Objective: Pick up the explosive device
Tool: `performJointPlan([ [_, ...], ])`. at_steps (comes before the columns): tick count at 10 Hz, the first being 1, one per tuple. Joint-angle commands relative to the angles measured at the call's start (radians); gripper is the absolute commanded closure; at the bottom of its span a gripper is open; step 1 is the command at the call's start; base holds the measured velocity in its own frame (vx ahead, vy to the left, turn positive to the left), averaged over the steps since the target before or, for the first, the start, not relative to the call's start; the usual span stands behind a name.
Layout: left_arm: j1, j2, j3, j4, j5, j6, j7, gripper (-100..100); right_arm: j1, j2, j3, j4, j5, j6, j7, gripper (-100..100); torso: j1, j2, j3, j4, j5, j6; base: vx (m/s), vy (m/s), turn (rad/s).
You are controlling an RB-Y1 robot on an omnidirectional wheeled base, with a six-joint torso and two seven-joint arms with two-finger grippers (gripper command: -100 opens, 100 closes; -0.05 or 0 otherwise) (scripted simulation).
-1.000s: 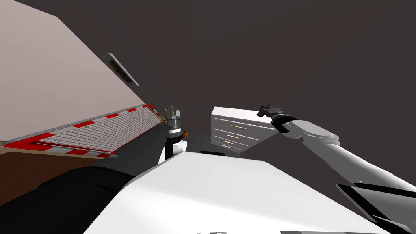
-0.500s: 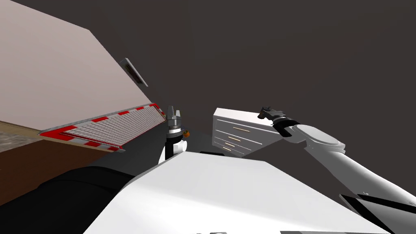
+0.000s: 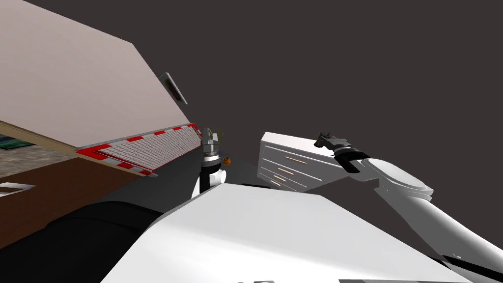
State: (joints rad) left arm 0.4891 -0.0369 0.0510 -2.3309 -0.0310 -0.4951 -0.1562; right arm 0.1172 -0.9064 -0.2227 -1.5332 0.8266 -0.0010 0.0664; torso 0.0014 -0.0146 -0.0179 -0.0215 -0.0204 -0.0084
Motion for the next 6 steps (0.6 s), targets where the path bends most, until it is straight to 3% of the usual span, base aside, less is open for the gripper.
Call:
performJointPlan([
  [1, 0.000, 0.000, 0.000, 0.000, 0.000, 0.000, 0.000, 0, 0.050, 0.016, -0.026, -0.006, -0.004, -0.003, 0.006, 100, 0.000, 0.000, 0.000, 0.000, 0.000, 0.000, 0.023, -0.009, 0.024],
  [2, 0.000, 0.000, 0.000, 0.000, 0.000, 0.000, 0.000, 0, 0.059, 0.016, -0.026, -0.006, -0.004, -0.003, 0.006, 100, -0.003, 0.002, 0.000, -0.002, -0.004, 0.005, 0.011, 0.002, -0.034],
  [3, 0.000, 0.000, 0.000, 0.000, 0.000, 0.000, 0.000, 0, 0.087, 0.066, -0.087, -0.051, -0.034, -0.018, 0.037, 100, -0.008, 0.003, -0.001, -0.005, -0.008, 0.008, 0.027, 0.002, 0.247],
  [4, 0.000, 0.000, 0.000, 0.000, 0.000, 0.000, 0.000, 0, 0.116, 0.066, -0.110, -0.066, -0.034, -0.018, 0.037, 100, -0.010, 0.002, -0.002, -0.005, -0.009, 0.005, 0.027, -0.014, 0.154],
  [6, 0.000, 0.000, 0.000, 0.000, 0.000, 0.000, 0.000, 0, 0.164, 0.066, -0.110, -0.066, -0.034, -0.018, 0.037, 100, -0.013, 0.003, -0.001, -0.006, -0.010, 0.009, 0.013, -0.006, -0.004],
])
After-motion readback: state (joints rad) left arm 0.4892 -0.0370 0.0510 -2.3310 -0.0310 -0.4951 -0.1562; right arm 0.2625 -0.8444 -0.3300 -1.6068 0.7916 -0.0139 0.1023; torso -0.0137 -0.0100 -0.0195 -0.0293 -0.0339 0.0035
